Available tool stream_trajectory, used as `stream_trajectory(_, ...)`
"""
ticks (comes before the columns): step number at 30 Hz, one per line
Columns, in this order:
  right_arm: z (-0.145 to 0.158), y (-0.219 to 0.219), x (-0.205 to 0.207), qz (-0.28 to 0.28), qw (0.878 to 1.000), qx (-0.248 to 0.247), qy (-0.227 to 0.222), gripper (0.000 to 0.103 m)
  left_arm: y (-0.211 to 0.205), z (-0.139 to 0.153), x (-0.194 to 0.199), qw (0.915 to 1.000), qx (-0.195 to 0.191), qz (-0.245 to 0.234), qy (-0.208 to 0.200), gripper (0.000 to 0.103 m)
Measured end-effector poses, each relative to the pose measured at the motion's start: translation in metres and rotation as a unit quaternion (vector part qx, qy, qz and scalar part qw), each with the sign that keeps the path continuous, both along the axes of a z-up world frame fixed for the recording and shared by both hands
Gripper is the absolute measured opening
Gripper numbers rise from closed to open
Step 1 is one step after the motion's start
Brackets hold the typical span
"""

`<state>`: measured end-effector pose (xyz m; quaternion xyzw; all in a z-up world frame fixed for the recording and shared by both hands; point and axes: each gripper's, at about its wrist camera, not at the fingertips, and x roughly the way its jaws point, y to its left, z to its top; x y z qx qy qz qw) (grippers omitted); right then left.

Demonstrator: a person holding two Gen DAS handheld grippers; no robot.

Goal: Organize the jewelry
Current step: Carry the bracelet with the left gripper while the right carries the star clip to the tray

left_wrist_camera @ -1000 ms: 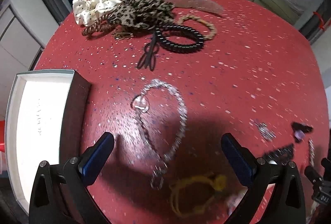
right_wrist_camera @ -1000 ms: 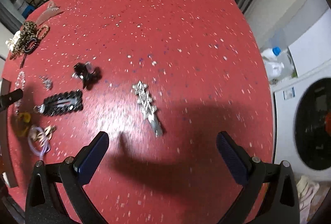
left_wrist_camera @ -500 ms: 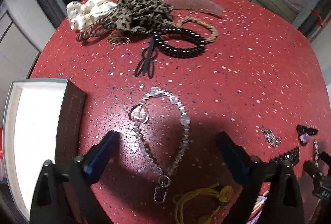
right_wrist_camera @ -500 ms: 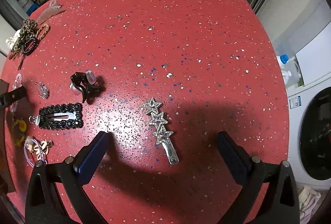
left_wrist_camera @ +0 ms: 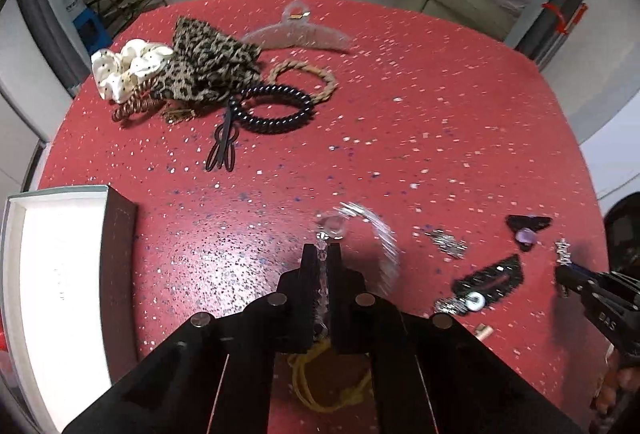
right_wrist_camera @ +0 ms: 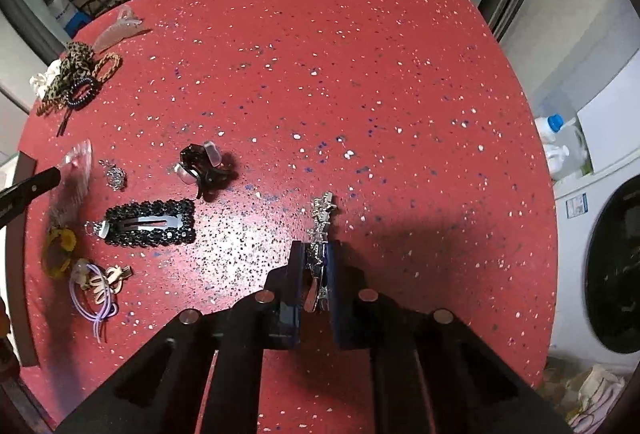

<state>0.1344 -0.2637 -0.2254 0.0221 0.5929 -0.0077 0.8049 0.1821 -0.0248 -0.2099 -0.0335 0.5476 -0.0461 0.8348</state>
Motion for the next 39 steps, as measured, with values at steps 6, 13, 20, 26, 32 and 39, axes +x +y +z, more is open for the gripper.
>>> stream_trajectory(6, 0.013, -0.007, -0.010, -0.011, 1.000, 0.026, -0.003, 0.010, 0.008, 0.014, -0.015, 0.9997, -0.021, -0.009, -0.006, 0.006)
stream_trajectory(13, 0.028, -0.003, -0.037, -0.017, 0.998, 0.055, 0.001, 0.010, 0.015, 0.037, -0.039, 0.9988, -0.044, -0.015, -0.016, 0.006)
stream_trajectory(20, 0.045, 0.010, -0.064, -0.016, 0.997, 0.076, 0.004, 0.010, 0.032, 0.071, -0.061, 0.9968, -0.071, -0.003, -0.038, 0.006)
stream_trajectory(26, 0.065, 0.035, -0.068, 0.004, 0.996, 0.088, -0.006, 0.010, 0.057, 0.095, -0.082, 0.9953, -0.079, 0.013, -0.054, 0.006)
stream_trajectory(32, 0.084, 0.078, -0.065, 0.040, 0.994, 0.103, -0.019, 0.010, 0.097, 0.109, -0.107, 0.9938, -0.074, 0.049, -0.067, 0.006)
stream_trajectory(39, 0.097, 0.149, -0.060, 0.102, 0.987, 0.124, -0.026, 0.010, 0.158, 0.113, -0.140, 0.9904, -0.056, 0.105, -0.070, 0.006)
